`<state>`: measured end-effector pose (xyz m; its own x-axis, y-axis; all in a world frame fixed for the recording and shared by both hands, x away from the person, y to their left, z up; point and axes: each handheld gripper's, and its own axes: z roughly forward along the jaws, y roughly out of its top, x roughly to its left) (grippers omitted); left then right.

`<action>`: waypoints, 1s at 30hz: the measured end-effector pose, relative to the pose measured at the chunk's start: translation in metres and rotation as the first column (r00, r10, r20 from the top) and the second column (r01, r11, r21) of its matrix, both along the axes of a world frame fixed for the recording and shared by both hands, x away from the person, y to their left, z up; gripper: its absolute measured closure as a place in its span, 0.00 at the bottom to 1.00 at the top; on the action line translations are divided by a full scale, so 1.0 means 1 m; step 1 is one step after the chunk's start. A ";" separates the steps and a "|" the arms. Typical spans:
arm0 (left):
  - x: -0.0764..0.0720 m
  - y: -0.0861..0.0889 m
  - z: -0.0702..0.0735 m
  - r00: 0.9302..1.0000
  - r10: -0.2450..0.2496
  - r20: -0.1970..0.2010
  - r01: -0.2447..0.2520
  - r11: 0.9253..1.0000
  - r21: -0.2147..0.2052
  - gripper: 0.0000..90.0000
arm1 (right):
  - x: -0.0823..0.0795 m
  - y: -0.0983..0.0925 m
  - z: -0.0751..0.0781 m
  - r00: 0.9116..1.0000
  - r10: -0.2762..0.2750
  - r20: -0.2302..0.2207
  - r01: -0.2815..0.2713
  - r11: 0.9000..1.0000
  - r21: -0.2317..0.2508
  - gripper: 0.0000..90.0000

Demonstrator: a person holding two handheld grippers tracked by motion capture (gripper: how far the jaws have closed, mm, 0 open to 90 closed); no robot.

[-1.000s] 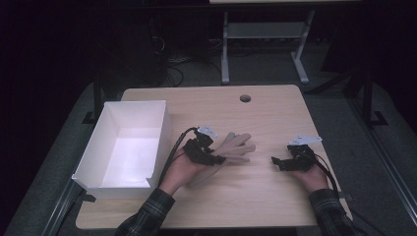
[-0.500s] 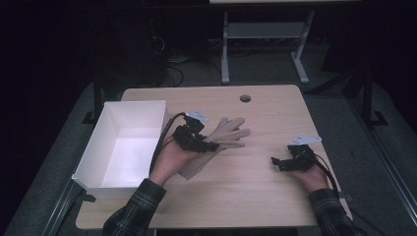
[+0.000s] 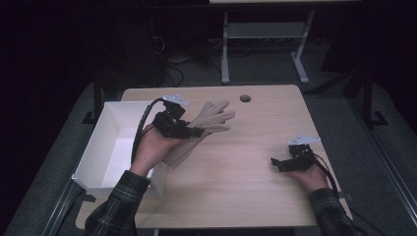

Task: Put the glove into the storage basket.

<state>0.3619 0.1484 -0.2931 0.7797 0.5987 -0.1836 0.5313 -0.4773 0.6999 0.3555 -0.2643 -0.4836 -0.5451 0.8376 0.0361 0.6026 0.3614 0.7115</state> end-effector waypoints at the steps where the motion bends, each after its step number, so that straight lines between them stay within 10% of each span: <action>1: -0.001 0.006 0.004 1.000 0.009 0.005 -0.009 1.000 0.003 0.74 | 0.000 0.001 0.000 1.000 -0.004 -0.005 0.004 1.000 0.002 0.05; 17: -0.004 0.067 0.023 0.989 0.140 0.049 -0.140 0.990 0.003 0.74 | 0.000 0.001 0.000 1.000 -0.008 -0.008 0.008 1.000 0.000 0.04; 30: -0.008 0.135 0.016 0.953 0.300 0.044 -0.299 0.954 -0.023 0.74 | 0.000 0.001 0.000 1.000 -0.008 -0.011 0.008 1.000 -0.002 0.04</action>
